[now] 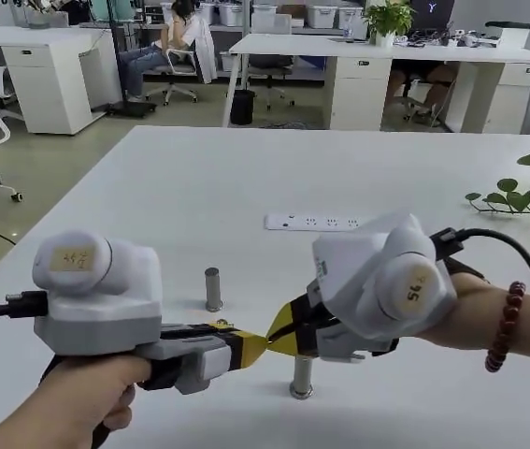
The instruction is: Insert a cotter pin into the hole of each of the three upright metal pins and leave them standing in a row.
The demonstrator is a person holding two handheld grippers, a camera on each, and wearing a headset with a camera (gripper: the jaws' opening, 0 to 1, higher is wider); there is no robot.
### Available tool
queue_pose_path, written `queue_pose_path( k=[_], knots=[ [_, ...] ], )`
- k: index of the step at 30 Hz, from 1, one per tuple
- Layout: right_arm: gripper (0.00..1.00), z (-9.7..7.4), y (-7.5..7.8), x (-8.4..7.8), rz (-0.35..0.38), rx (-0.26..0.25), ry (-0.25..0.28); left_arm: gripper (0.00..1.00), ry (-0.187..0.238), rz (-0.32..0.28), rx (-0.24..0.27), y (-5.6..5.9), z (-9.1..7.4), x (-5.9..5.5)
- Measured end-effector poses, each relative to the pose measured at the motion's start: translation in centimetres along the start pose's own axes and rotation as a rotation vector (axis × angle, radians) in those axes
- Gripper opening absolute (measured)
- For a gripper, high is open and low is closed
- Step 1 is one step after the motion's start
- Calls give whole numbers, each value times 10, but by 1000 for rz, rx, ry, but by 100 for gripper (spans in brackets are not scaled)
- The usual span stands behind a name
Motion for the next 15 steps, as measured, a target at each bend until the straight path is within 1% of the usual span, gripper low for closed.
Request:
queue_pose_path(
  k=[3,5,9,10,15],
  knots=[
    [0,0,0,1,2,-1,3,2,1,-2,-2,0,0,0],
    [0,0,0,2,1,-3,6,1,4,-14,-3,-1,0,0],
    [0,1,0,3,-1,-2,8,0,3,-9,-2,0,-1,-2],
    [0,1,0,3,-1,-2,10,0,5,-1,-3,0,-1,-2],
    [0,1,-1,3,12,-6,18,0,5,84,-20,-2,-2,-1]
  ],
)
Point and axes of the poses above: the centre of the closed fingertips' face, and the gripper's own axes: z roughly forward along the fingers, y roughly to its right, x roughly out of its top, the point moved 8 cm from there along -z, roughly backward along the fingers, and after that the axes turned 11 degrees about y, right-handed, at the moved point
